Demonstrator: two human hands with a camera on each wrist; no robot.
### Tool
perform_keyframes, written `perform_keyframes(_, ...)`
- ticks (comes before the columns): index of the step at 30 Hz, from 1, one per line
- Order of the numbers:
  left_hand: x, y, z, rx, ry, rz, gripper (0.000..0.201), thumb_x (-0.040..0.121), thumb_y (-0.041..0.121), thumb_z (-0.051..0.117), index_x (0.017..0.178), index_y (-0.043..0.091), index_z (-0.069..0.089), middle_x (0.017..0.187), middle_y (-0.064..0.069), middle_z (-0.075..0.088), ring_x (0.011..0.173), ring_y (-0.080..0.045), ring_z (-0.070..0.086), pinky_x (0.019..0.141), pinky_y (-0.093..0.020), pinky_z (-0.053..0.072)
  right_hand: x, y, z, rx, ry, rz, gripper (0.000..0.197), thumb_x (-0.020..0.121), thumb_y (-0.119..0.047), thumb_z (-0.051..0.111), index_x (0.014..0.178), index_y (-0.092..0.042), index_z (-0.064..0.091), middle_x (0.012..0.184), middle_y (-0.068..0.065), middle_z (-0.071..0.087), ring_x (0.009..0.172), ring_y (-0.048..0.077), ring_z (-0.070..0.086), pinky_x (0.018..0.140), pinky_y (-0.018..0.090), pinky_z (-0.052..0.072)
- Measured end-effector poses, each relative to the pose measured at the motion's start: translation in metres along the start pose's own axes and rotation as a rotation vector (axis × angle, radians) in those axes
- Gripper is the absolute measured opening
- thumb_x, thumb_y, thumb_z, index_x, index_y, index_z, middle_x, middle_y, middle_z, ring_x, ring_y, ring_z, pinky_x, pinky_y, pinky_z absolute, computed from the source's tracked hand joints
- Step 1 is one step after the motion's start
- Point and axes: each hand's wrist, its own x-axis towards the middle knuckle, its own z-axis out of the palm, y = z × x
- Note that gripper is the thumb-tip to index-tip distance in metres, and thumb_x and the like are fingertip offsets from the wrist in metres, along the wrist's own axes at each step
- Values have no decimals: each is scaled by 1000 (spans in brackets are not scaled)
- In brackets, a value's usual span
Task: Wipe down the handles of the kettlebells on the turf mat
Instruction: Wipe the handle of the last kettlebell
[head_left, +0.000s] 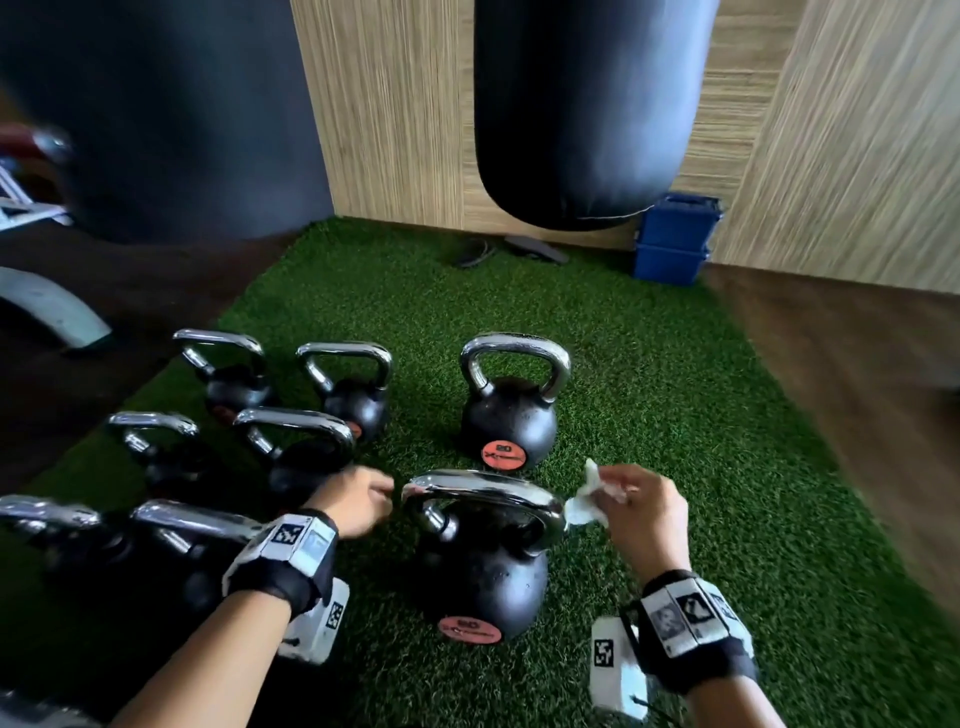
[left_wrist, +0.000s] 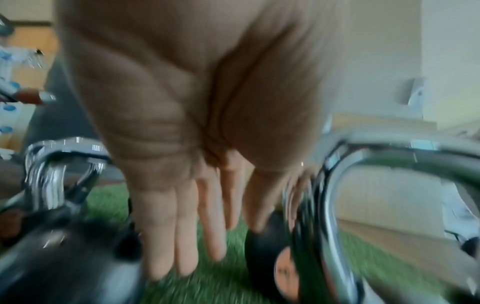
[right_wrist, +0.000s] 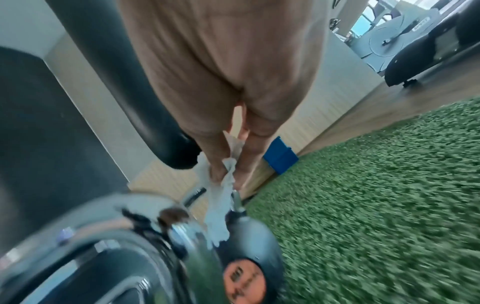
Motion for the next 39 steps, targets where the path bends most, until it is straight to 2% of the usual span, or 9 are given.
perform_keyframes(3, -15, 18, -35, -442, 383, 206, 20, 96, 19, 69, 109, 31, 77, 103, 3, 79, 89, -8, 71, 82, -16, 49, -3, -31, -15, 143, 28, -126, 11, 80, -24, 81, 90, -27, 76, 83, -15, 74, 67, -5, 65, 54, 8, 43)
perform_keyframes(10, -52, 91, -41, -1052, -208, 351, 47, 89, 49, 64, 118, 14, 74, 114, -8, 77, 104, -22, 75, 79, -25, 61, -29, -94, -3, 371, -79, -343, 25, 68, -23, 91, 82, -25, 70, 81, -13, 74, 74, 4, 69, 69, 21, 56)
perform_keyframes(16, -57, 88, -23, -1184, -290, 457, 41, 75, 36, 80, 114, 23, 79, 115, -8, 77, 101, -19, 75, 75, -25, 61, -36, -99, 13, 217, 90, -439, 35, 63, -27, 92, 81, -21, 62, 82, -14, 60, 74, 4, 54, 66, 22, 44)
perform_keyframes(21, -48, 78, -24, -941, -22, 489, 27, 81, 31, 81, 108, 35, 80, 108, 6, 79, 101, -4, 73, 82, -15, 55, -29, -76, 9, 85, -165, -474, 66, 62, -30, 77, 122, -29, 49, 111, -9, 48, 103, 10, 48, 92, 32, 46)
perform_keyframes(24, -44, 72, -21, -557, 275, 586, 26, 87, 31, 80, 111, 38, 77, 109, 17, 76, 93, 17, 65, 80, -5, 47, -19, -43, 9, 23, -201, -206, 76, 65, -12, 82, 127, -22, 38, 118, 0, 50, 109, 21, 53, 92, 46, 51)
perform_keyframes(30, -50, 83, 10, -181, 327, 848, 31, 93, 20, 72, 124, 23, 73, 129, 17, 64, 119, 14, 56, 105, -4, 38, -30, 14, 38, 223, -666, 321, 65, 71, -5, 85, 129, -7, 54, 114, 11, 70, 97, 22, 66, 78, 33, 52)
perform_keyframes(33, -49, 70, 10, -208, 393, 833, 27, 94, 16, 71, 120, 23, 75, 123, 26, 63, 117, 17, 56, 104, -5, 40, -35, 17, 55, 131, -520, 213, 44, 68, -19, 90, 108, -20, 72, 98, 4, 77, 93, 21, 71, 82, 33, 56)
perform_keyframes(35, -47, 55, 6, -329, 414, 721, 25, 94, 17, 72, 116, 26, 77, 116, 35, 63, 114, 16, 60, 101, -8, 46, -38, 17, 58, 79, -413, 226, 30, 63, -36, 91, 85, -34, 72, 78, -12, 75, 75, 5, 69, 62, 19, 51)
perform_keyframes(39, -45, 39, 7, -336, 409, 686, 31, 96, 17, 70, 126, 24, 72, 127, 26, 64, 119, 13, 59, 100, -12, 49, -38, 25, 72, 111, -327, 274, 46, 46, -51, 91, 75, -34, 59, 77, -18, 66, 77, 3, 65, 65, 22, 52)
